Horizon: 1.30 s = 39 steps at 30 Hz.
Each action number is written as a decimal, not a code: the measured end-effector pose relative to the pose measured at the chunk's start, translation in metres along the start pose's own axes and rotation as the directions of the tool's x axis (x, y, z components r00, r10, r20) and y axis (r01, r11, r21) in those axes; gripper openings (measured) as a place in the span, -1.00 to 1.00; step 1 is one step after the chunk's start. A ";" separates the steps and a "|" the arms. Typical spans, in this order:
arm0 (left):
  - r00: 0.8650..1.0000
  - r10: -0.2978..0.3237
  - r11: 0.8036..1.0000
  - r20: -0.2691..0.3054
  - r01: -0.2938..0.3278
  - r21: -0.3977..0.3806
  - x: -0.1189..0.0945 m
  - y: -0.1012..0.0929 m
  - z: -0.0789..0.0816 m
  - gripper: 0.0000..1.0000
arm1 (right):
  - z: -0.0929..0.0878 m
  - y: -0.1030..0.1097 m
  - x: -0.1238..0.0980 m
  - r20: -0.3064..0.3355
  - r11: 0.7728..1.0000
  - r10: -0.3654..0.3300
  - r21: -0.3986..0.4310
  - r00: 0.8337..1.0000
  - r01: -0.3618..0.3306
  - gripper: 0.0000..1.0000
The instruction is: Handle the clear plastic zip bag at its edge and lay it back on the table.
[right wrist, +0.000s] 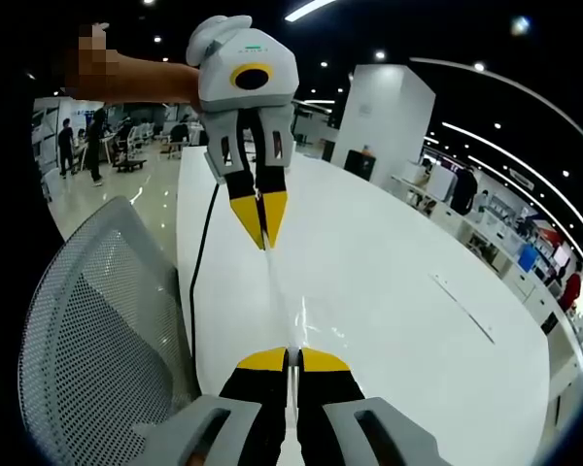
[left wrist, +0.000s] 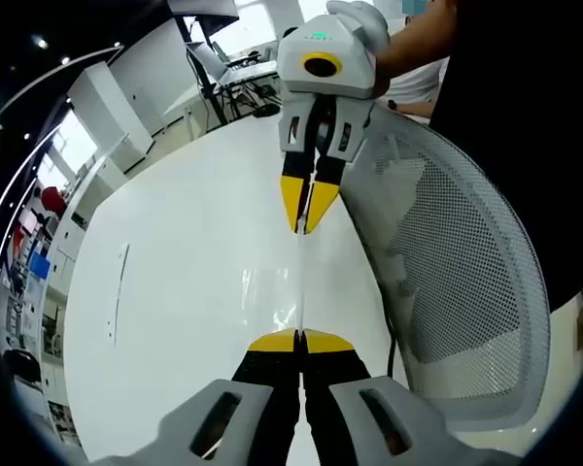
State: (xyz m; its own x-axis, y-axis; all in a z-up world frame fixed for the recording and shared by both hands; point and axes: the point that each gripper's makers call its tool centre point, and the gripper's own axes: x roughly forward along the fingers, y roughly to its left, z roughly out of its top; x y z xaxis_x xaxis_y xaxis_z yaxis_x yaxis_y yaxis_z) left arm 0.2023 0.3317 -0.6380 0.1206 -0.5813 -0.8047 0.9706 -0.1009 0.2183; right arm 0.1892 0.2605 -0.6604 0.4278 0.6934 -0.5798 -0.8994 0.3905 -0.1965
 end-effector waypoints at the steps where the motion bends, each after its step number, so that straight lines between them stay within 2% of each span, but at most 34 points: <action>1: 1.000 0.003 1.000 0.001 -0.003 0.001 0.000 0.000 0.000 -1.00 | 0.000 0.000 0.000 0.000 1.000 0.000 0.000 1.000 0.000 -1.00; 39: 1.000 0.010 1.000 0.003 -0.010 -0.012 -0.001 0.001 -0.002 -1.00 | -0.002 -0.002 -0.002 0.002 1.000 -0.010 0.011 1.000 0.010 -1.00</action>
State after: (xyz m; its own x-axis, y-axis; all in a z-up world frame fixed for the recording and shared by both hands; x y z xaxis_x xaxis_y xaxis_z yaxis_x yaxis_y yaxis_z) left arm 0.2030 0.3338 -0.6377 0.1300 -0.5849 -0.8006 0.9719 -0.0848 0.2198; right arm 0.1900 0.2569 -0.6606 0.4368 0.6908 -0.5762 -0.8941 0.4041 -0.1934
